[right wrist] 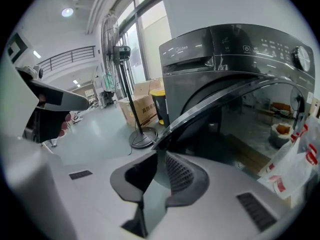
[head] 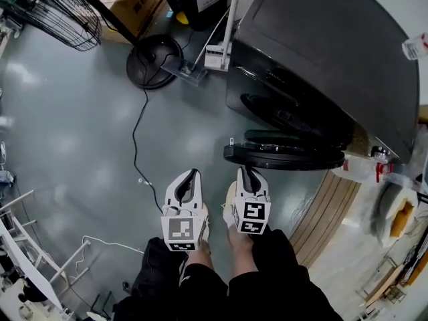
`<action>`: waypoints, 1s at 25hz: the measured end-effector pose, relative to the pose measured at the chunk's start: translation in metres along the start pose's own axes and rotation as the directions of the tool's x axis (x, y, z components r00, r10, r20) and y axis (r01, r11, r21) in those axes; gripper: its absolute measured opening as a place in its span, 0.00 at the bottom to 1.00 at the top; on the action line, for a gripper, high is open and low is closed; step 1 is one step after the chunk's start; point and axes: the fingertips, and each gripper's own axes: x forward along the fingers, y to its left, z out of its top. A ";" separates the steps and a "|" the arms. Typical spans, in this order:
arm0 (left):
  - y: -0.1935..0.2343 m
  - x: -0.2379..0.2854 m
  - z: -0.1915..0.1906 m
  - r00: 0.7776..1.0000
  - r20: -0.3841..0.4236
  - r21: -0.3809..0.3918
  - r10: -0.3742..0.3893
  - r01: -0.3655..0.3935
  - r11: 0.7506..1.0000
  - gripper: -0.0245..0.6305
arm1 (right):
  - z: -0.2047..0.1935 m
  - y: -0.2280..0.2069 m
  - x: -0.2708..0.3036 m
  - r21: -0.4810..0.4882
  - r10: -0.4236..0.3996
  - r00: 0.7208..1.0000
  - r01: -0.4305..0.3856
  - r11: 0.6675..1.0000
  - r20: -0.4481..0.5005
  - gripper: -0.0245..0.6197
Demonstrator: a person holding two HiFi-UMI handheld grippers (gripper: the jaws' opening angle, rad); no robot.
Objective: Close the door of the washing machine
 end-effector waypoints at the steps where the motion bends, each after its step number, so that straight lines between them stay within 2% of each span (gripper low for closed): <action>1: 0.000 0.002 0.002 1.000 0.002 0.001 0.003 -0.003 1.000 0.08 | 0.003 -0.001 0.003 -0.009 0.001 1.000 -0.001 1.000 0.004 0.15; 15: -0.001 0.046 0.018 1.000 0.018 0.014 0.009 -0.009 1.000 0.08 | 0.038 -0.023 0.043 -0.035 0.005 0.999 -0.004 0.999 0.040 0.13; 25: 0.000 0.074 0.031 1.000 0.025 0.015 0.015 -0.016 1.000 0.08 | 0.060 -0.047 0.074 0.023 -0.022 0.997 0.021 1.000 0.067 0.13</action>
